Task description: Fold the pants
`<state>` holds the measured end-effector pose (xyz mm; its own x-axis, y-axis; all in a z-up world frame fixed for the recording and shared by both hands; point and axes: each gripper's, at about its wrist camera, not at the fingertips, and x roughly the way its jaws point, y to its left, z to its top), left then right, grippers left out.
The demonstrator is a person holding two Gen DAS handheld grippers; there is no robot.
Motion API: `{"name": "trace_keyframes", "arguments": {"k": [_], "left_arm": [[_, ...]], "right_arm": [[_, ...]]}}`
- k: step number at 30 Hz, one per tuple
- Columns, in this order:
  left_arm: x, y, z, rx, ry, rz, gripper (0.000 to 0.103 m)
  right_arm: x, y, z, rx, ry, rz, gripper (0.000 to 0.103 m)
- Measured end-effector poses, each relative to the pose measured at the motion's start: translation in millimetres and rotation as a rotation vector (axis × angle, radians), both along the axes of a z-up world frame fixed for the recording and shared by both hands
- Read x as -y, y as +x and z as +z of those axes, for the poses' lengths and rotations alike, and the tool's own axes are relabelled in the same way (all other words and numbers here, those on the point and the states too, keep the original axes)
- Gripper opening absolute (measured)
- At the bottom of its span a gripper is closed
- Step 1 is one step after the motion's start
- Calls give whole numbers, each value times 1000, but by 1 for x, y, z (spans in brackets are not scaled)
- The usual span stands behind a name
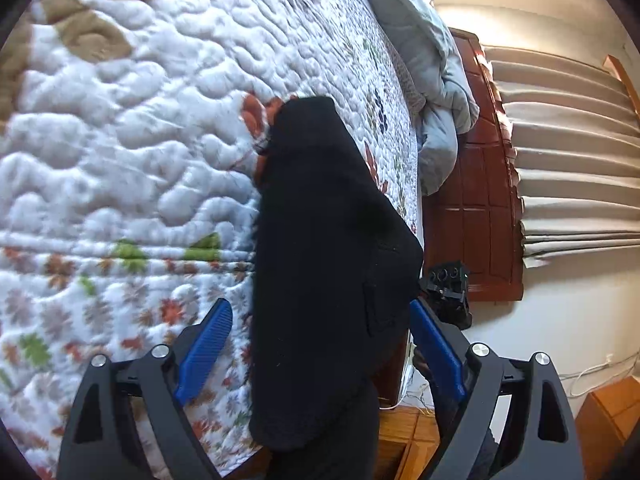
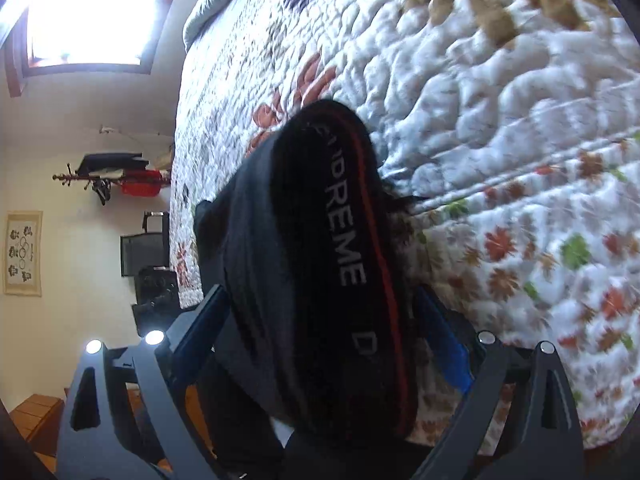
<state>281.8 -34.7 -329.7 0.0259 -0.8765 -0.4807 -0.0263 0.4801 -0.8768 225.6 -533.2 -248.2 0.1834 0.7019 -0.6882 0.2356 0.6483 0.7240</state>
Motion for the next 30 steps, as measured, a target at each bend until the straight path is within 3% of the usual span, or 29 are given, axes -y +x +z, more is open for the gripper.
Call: {"name": "trace_keyframes", "arguments": {"k": [8,17,18,20,21,23,30], "left_arm": [[29,3,-6,-6,30,-69,90],[42,4,-3,-5,73,-83,90],[43,4,-2,-5,79,-80,89],[44,3,-1,5,119,-76,75],[45,2,-2,9,171,-77,58],[42,2,-6,-3,192,-67,48],[41,-2,-2,27,208,-45,35]], "right_arm": [[-9,5,-5,8,20,21,98],[-32,14,-2,27,0,62,99],[-35,14,-2,33,-11,65,92],[-38,12,-3,28,-41,74,66],[-38,11,-4,20,-39,69,62],[-36,8,-4,23,-25,63,48],[-43,7,5,48,-60,51,35]]}}
